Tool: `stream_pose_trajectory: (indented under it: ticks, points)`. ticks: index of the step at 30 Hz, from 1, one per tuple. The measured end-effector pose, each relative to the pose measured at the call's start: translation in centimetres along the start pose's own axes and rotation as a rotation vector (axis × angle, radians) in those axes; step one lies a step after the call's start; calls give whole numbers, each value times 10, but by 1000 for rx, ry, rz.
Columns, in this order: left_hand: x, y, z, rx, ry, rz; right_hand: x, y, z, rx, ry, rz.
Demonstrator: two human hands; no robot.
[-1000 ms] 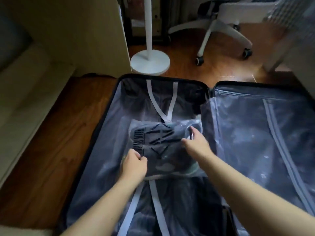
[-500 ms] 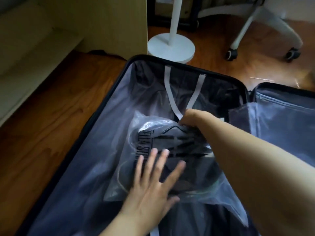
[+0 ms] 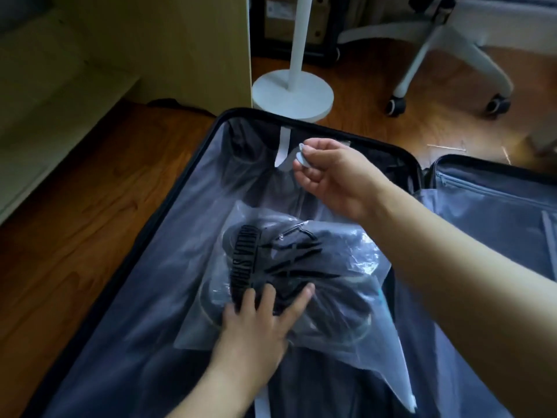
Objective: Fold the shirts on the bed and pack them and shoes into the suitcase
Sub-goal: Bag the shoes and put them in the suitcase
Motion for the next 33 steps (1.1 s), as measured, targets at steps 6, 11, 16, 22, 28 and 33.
stream_pose_trajectory:
  ticks: [6,11,16,22,28,33]
  points:
    - [-4,70,32,29,55,12,-2,-58,-4,-77,5,-55]
    - [-11,142,59,53,60,194,22,-68,-54,-111,-244,-259]
    - [-20,126,67,95,66,126,34,-66,-94,-13,-343,-374]
    - [-35,63,90,94,-14,-15,25,-37,-127,188,-790,-339]
    - [31,56,79,344,-44,-51,39,-78,-130,-54,-582,-219]
    - [133,81,4,407,-275,27,79,-207,-57,-209,-609,-319]
Point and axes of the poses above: each hand's wrist, its own y-axis towards the middle knuckle, its own x-axis out of the back of the hand, z = x × y, the point moved 6 cm from there along y, towards the middle knuckle, and after that the axes turned 8 degrees about -z, right-handed, at the moved point
